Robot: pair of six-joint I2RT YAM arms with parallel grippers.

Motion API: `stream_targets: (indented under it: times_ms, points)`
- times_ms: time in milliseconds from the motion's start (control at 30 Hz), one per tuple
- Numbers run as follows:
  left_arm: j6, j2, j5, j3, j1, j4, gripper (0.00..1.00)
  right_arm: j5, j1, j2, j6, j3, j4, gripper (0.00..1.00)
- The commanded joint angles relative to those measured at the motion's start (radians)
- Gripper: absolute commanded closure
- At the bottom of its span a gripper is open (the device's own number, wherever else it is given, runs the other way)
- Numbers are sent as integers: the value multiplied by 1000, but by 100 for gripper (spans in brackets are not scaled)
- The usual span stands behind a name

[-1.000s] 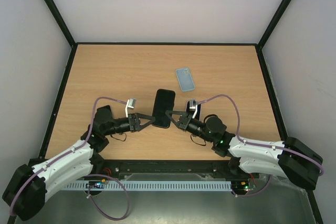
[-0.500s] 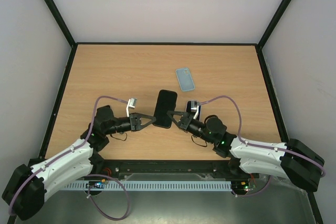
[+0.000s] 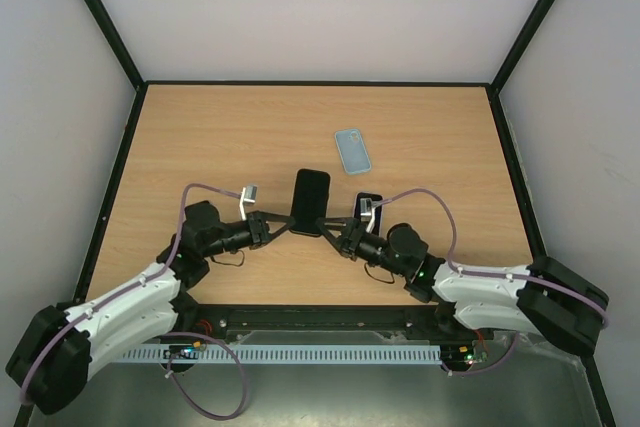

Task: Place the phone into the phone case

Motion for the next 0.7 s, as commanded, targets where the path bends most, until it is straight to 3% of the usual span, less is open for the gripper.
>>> stream_targets:
  times_ms: [0,333,500,667]
  points:
    - [-18,19,-22,-4,4,152,97,-50,2,69,90,-28,153,48]
    - [-14,42,-25,1,3,144,97,-56,2,122,115,-36,237,67]
    - [78,54,-32,19,2,73,97,-25,2,94,115,-49,218,97]
    - [120,66,-38,18,0,12,97,-5,3,66,110,-56,171,98]
